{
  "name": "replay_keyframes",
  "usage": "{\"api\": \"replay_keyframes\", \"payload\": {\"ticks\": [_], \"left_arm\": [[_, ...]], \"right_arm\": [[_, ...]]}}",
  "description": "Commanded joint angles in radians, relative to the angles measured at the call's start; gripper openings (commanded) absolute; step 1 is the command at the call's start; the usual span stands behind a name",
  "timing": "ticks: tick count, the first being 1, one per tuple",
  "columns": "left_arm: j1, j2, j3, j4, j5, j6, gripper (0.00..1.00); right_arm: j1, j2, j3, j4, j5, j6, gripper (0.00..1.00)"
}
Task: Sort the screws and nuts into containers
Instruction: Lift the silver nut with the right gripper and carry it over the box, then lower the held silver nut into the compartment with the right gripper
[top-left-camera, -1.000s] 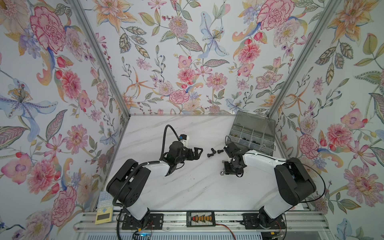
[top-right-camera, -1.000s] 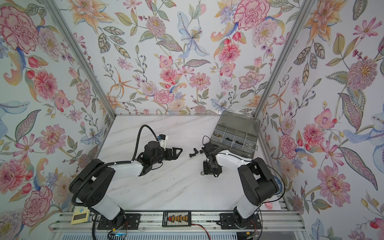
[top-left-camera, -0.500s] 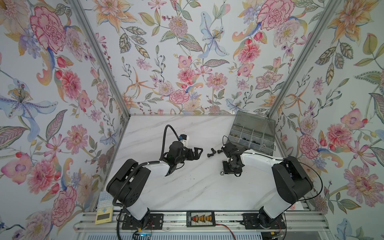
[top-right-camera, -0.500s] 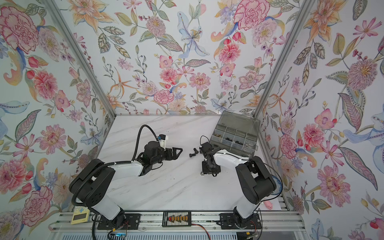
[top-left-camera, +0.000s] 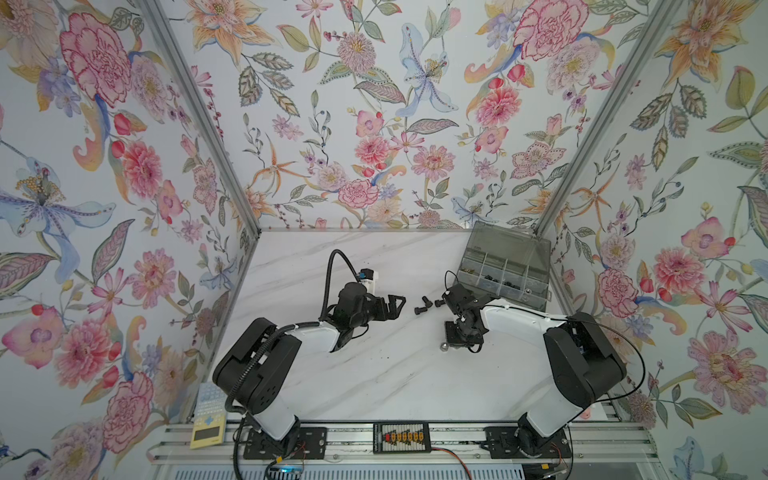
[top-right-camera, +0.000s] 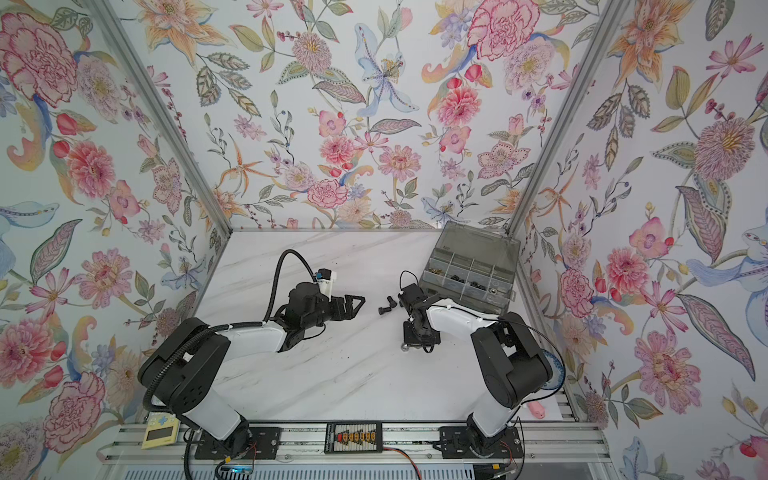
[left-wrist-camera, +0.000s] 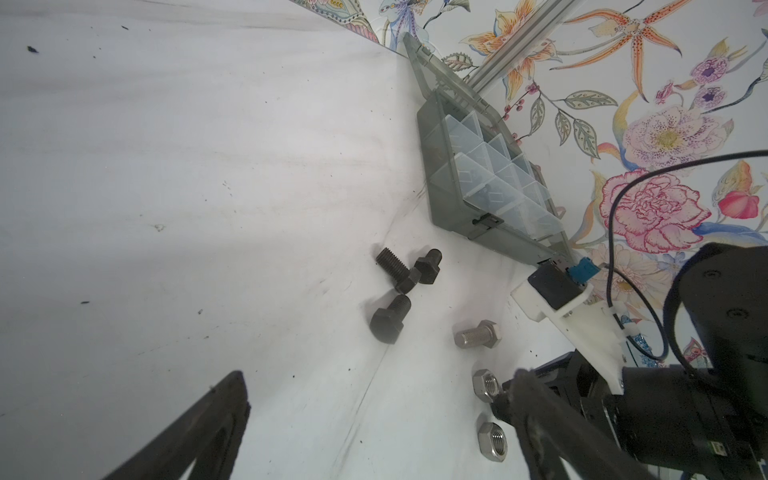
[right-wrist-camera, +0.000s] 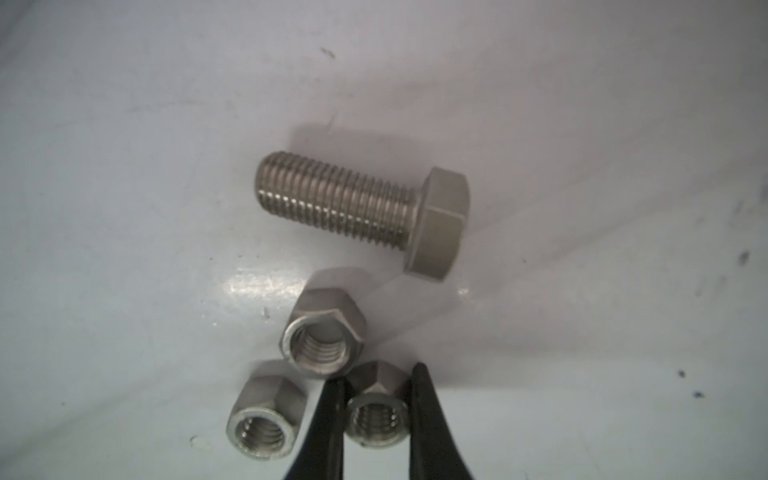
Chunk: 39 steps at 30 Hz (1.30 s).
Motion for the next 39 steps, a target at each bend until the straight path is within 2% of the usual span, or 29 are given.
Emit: {"api": "replay_keyframes", "payload": {"ticks": [1,8,14,20,25,30,33,39], "left_arm": [[-0.004,0.007,0.006,-0.004,-0.007,-0.003,0.99],[-0.005,-0.003,-0.004,-0.001,-0.012,-0.004,0.99],[-0.004,-0.012,-0.017,0.009,-0.013,-0.006,0.99],[-0.004,-0.014,-0.013,0.004,-0.014,-0.007,0.99],[-0.008,-0.023,-0.024,0.023,-0.027,-0.018,0.99],[-0.01,-0.017,-0.034,0.044,-0.017,-0.03,1.0],[-0.009,-0.015,-0.026,0.042,-0.013,-0.023,1.0],[-0.01,-0.015,-0.03,0.054,-0.01,-0.025,0.99]], "right_arm": [[0.005,0.049,-0.026,0.01,0.006,0.002,0.0],[-0.075,0.001,0.013,0.013,-0.035,-0.068,0.0],[-0.238,-0.067,0.075,0.009,-0.098,-0.139,0.0],[-0.443,-0.069,0.207,-0.018,-0.131,-0.216,0.0],[-0.602,0.011,0.376,-0.033,-0.143,-0.247,0.0],[-0.716,0.169,0.572,-0.075,-0.145,-0.264,0.0],[-0.762,0.249,0.651,-0.086,-0.148,-0.265,0.0],[-0.813,0.335,0.689,-0.085,-0.143,-0.254,0.0]]}}
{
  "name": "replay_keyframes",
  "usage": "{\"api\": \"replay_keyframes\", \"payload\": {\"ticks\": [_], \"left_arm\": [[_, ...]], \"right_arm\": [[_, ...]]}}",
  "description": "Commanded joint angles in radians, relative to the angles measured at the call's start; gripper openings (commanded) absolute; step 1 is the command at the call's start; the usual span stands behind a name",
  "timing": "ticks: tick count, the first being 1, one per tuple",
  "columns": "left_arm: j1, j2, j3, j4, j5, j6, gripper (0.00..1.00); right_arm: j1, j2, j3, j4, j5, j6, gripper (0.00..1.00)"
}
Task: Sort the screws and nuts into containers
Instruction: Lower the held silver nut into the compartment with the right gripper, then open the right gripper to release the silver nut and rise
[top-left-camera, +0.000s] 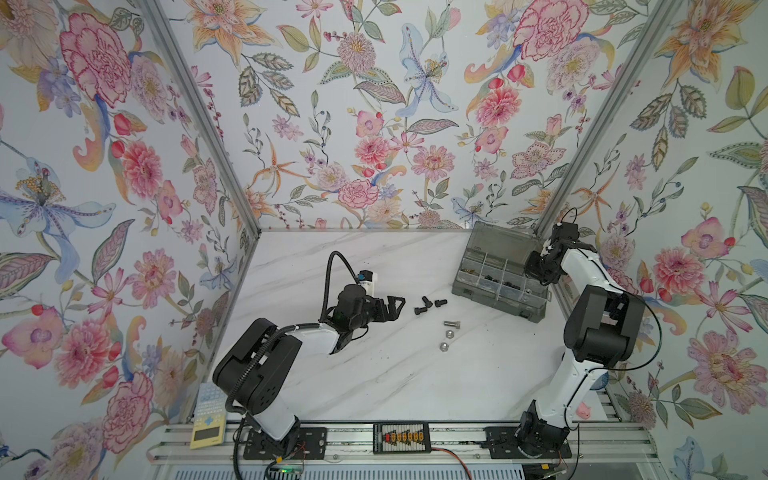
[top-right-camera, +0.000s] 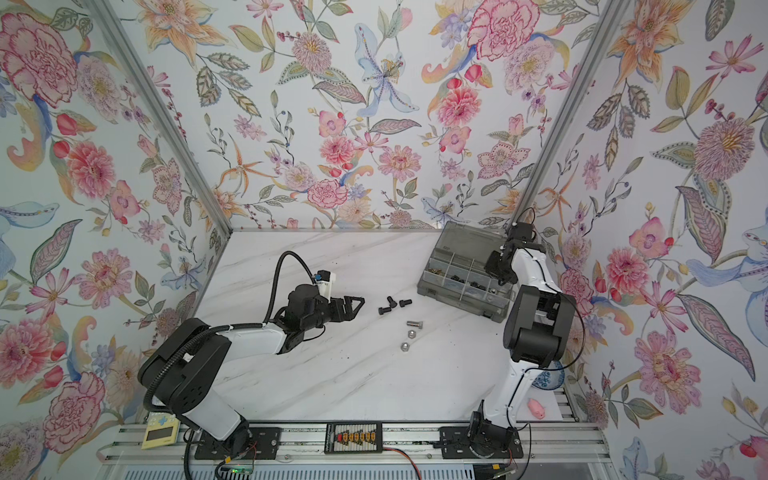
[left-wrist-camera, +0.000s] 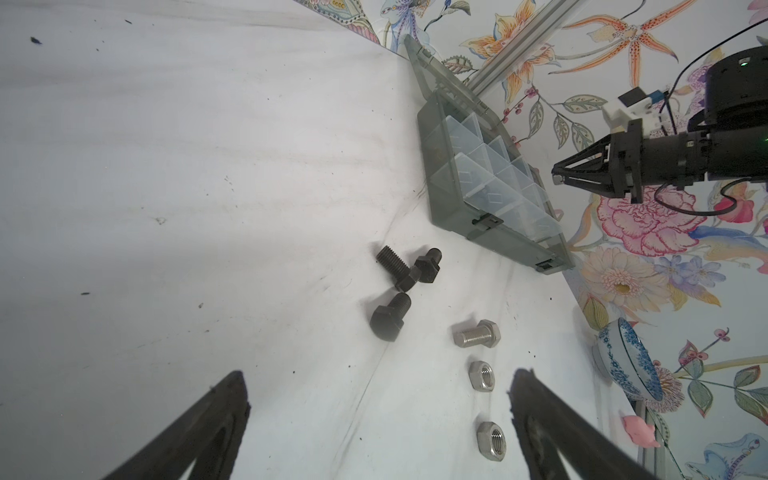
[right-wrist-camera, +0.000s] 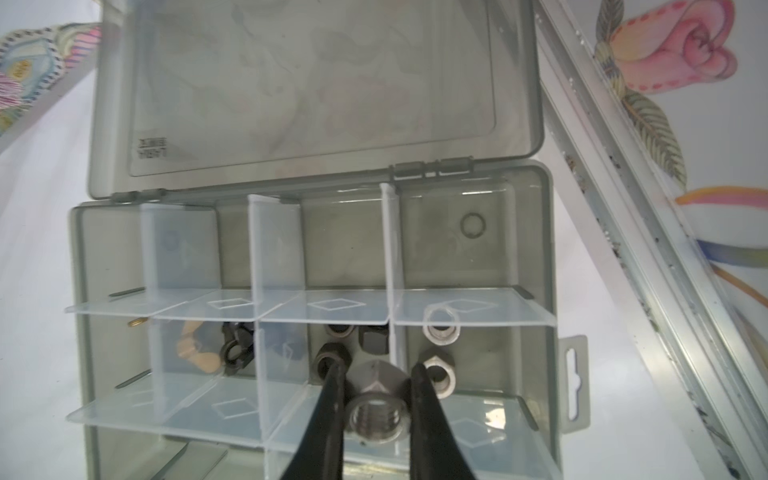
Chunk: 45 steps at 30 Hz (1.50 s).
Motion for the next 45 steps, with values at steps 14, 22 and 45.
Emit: {"api": "replay_keyframes", "payload": {"ticks": [14,22,45], "left_arm": [[-0.007,-0.004,0.0,0.016,-0.006,-0.004,0.99],[-0.006,-0.012,0.005,0.006,-0.008,0.001,0.99],[-0.008,-0.039,0.027,-0.059,-0.029,0.023,0.99]], "right_arm": [[-0.041,0.076,0.018,-0.042,-0.008,-0.032,0.0],[-0.041,0.075,0.021,-0.041,-0.009,-0.033,0.29],[0.193,-0.372,-0.298,-0.063,-0.067,0.023,0.53]]}}
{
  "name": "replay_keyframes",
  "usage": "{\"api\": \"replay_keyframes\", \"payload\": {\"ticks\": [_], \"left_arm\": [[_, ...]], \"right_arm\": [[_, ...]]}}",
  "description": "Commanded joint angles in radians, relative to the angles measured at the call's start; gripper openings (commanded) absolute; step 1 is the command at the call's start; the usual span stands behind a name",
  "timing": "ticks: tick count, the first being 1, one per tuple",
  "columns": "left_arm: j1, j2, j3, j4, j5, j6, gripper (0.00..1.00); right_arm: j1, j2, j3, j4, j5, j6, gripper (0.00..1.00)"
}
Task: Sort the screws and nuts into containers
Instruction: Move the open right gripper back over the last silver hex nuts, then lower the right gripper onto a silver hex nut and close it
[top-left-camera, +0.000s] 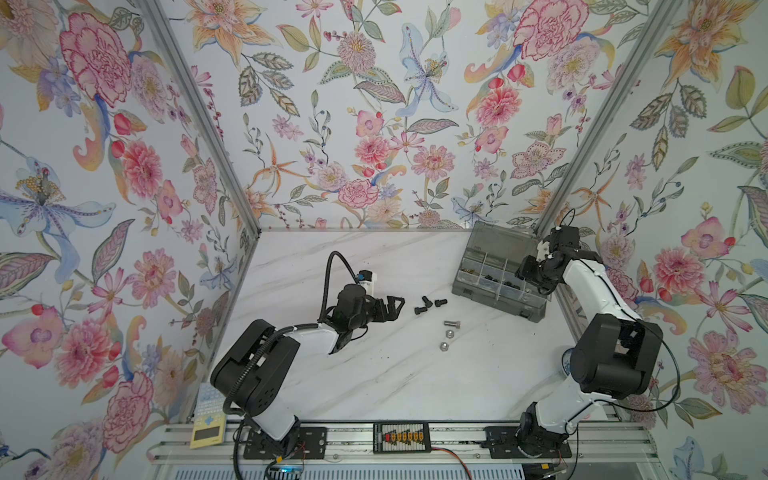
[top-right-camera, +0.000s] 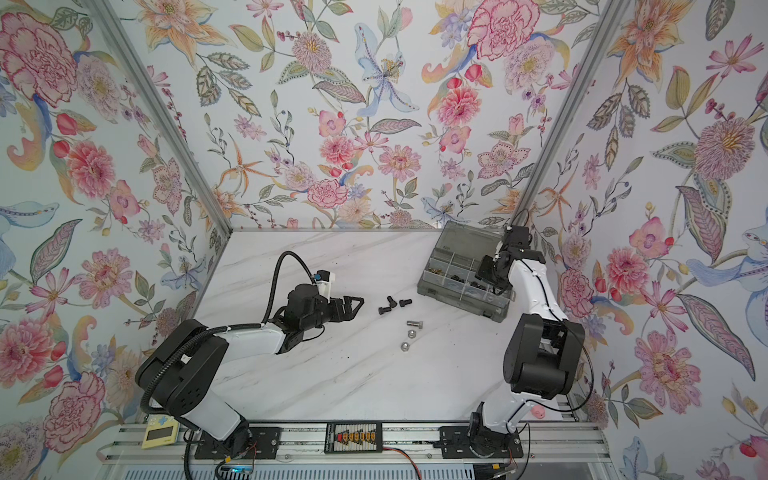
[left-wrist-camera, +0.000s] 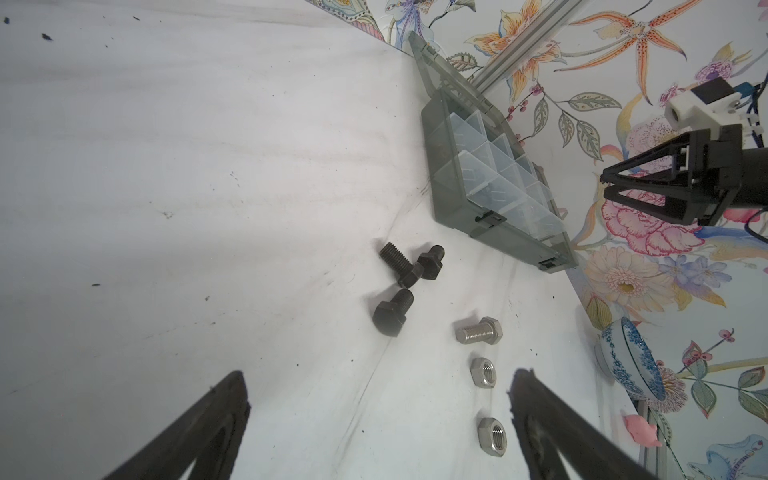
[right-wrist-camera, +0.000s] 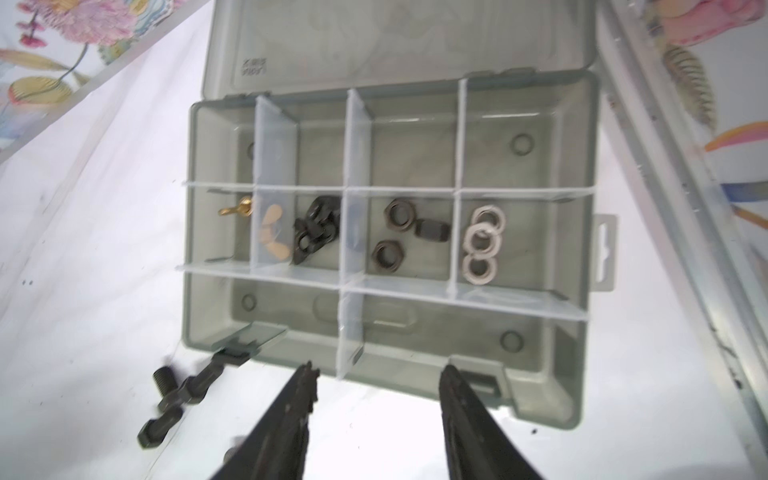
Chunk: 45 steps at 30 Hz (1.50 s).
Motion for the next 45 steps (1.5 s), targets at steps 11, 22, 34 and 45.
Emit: {"api": "replay_keyframes", "payload": {"ticks": [11,22,34,45], "left_arm": [[-0.007,-0.03,0.012,-0.021,-0.02,0.017,0.99],[-0.007,-0.037,0.003,-0.025,-0.021,0.014,0.99],[-0.007,-0.042,-0.008,-0.025,-0.026,0.016,0.99],[-0.008,-0.031,0.001,-0.027,-0.023,0.018,0.99]], "right_arm": [[0.362,-0.148,-0.279,-0.019,0.071,0.154,0.55],[0.581,-0.103,-0.414,0.092,0.113,0.311,0.57],[0.638,0.008,-0.417,0.161,0.119,0.339,0.57],[0.638,0.07,-0.399,0.186,0.13,0.33,0.57]]}}
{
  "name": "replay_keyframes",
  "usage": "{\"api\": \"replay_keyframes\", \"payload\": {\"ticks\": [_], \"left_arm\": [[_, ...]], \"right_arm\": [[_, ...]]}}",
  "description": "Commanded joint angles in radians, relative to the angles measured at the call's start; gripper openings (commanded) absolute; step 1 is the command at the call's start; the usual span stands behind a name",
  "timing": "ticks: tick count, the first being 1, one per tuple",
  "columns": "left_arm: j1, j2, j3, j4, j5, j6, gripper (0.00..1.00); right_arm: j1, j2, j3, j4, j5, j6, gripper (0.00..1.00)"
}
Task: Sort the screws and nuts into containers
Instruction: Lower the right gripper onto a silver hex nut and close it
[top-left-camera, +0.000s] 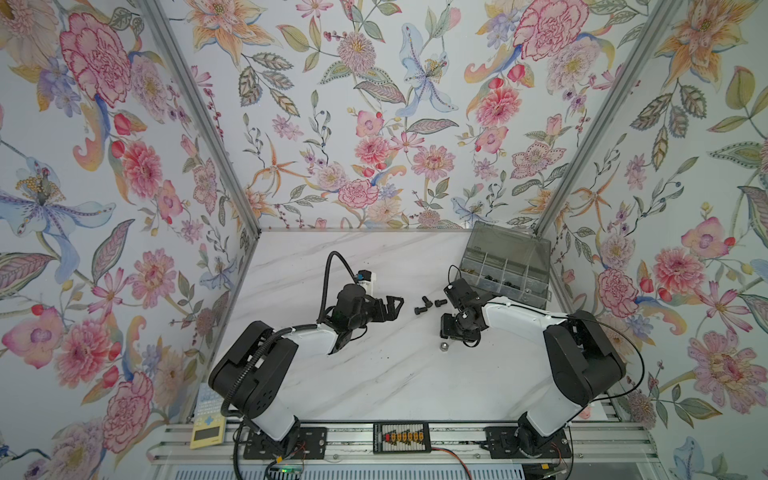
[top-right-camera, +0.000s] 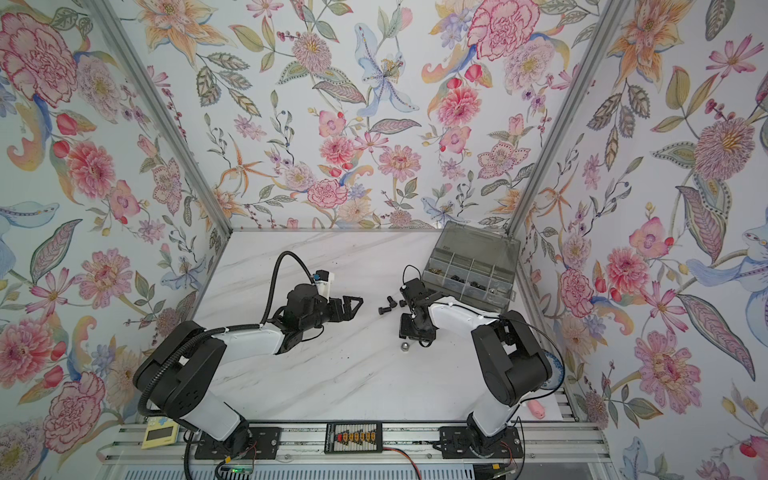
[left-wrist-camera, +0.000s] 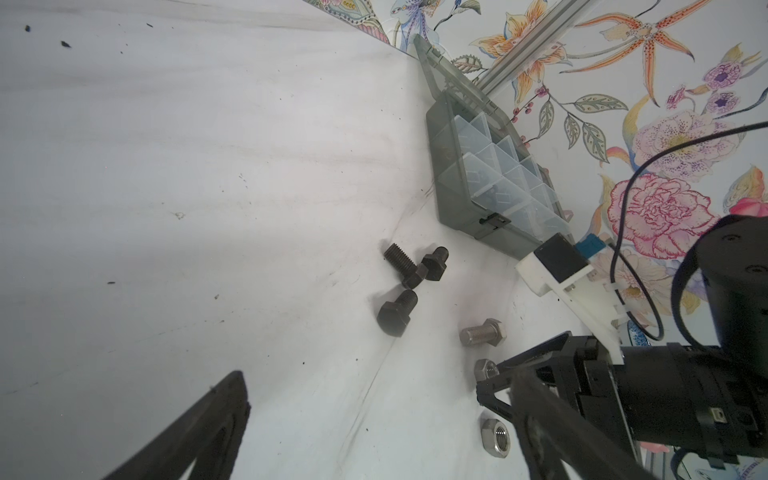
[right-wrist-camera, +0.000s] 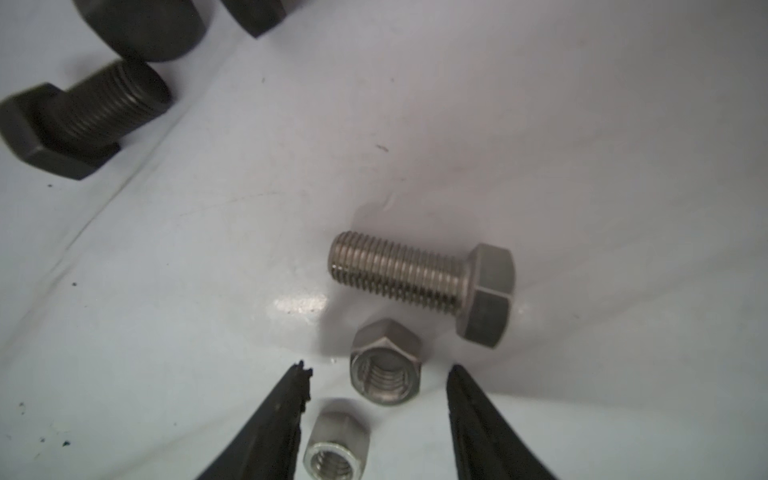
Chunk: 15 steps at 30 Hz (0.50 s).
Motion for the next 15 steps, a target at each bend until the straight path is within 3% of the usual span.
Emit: {"api": "replay_keyframes", "payload": {"ticks": [1,15], "left_arm": [[-0.007,-0.016,0.002,-0.011,-0.013,0.014,0.99],[-0.007,-0.013,0.003,-0.016,-0.016,0.013,1.0]], "right_arm": [[0.006,0.038,0.005,0.003,0.022,0.002,0.56],[0.013,0.054,-0.007,0.002,0.03,-0.004,0.46]]}}
